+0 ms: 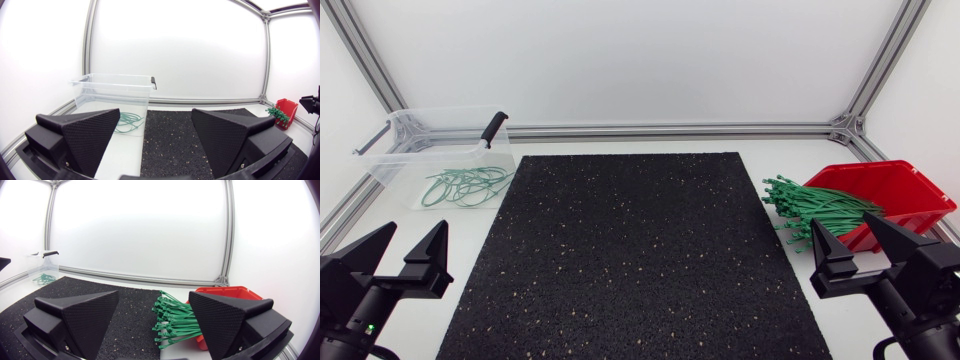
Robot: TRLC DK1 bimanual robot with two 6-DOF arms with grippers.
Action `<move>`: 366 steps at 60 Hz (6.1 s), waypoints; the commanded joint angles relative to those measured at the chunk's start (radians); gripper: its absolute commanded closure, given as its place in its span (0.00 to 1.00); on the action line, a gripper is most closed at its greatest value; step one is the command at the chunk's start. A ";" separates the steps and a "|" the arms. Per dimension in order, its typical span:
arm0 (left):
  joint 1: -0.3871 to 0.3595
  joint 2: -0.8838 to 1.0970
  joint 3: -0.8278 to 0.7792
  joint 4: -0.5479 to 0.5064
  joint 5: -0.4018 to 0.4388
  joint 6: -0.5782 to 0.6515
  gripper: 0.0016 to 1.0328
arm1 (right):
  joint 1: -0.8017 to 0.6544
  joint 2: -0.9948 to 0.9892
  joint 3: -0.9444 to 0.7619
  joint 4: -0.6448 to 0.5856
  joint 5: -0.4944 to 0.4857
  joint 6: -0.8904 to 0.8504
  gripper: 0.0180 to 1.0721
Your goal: Take a green cable tie from the red box, thread the tail through the head to close it, then place it in the transparent bin on the left.
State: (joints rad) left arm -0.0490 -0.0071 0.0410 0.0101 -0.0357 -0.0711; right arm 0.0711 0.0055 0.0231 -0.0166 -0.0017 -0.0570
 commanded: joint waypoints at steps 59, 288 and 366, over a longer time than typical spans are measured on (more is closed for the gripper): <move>-0.005 -0.007 -0.041 -0.009 -0.010 -0.013 0.04 | -0.034 0.337 0.500 -0.112 0.081 -0.018 0.10; -0.006 -0.004 -0.039 -0.016 -0.001 -0.013 0.04 | -0.277 1.197 0.709 -0.597 -0.103 -1.624 0.88; -0.006 -0.002 -0.039 -0.018 -0.001 -0.013 0.04 | -0.275 1.320 0.633 -0.411 -0.087 -1.630 0.78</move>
State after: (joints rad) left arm -0.0490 -0.0067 0.0410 0.0090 -0.0349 -0.0711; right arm -0.2100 1.3064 0.6876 -0.4404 -0.0990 -1.6547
